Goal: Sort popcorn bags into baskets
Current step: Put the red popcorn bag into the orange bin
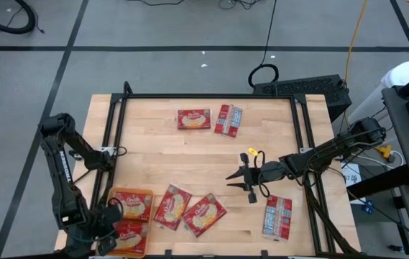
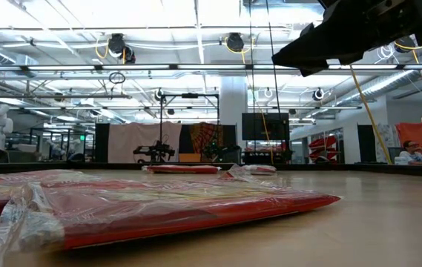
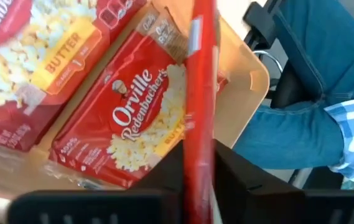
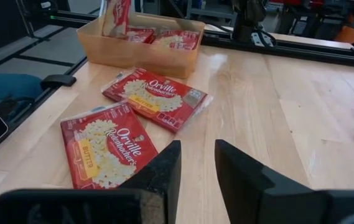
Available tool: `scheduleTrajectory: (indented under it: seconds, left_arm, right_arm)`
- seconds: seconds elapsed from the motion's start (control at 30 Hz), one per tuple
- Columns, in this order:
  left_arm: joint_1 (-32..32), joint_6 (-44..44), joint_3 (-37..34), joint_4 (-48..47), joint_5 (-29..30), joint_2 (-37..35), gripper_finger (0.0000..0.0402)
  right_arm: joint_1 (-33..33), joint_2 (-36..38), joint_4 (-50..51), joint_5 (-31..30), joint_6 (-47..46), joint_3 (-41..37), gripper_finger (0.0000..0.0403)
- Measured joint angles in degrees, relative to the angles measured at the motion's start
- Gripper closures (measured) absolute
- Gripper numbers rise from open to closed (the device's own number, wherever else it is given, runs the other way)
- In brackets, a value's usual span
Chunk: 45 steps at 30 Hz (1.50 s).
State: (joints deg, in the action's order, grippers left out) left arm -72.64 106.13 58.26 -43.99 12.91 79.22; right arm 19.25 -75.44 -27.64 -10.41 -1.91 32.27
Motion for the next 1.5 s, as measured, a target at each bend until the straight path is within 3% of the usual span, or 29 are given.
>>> scheduleTrajectory:
  seconds: [0.4,0.67,0.83,1.1,1.33,1.5]
  left_arm:
    - [-0.04,0.02,0.00,-4.02,-2.01,2.65,0.0196]
    - [0.04,-3.01,0.00,-6.42,-2.39,2.90,0.0166]
    - [0.89,-4.53,0.00,-8.20,-2.43,2.87,0.0191]
    - [1.44,-7.23,0.00,-8.55,-2.07,2.87,0.0291]
    - [7.13,-14.89,0.00,-9.47,8.27,2.87,0.0358]
    - [14.27,-27.52,0.00,-9.28,16.87,2.87,0.0381]
  right_arm:
    - [0.00,0.00,0.00,0.00,0.50,0.00,0.0310]
    - [0.00,0.00,0.01,0.00,0.66,0.00,0.0310]
    - [-0.02,0.00,0.00,-0.02,0.66,0.00,0.0310]
    - [-0.02,0.00,0.00,-0.02,0.66,0.00,0.0310]
    - [0.48,0.15,1.88,-0.02,-3.95,0.00,0.0310]
    - [3.10,0.75,15.96,0.04,-12.91,3.71,0.0309]
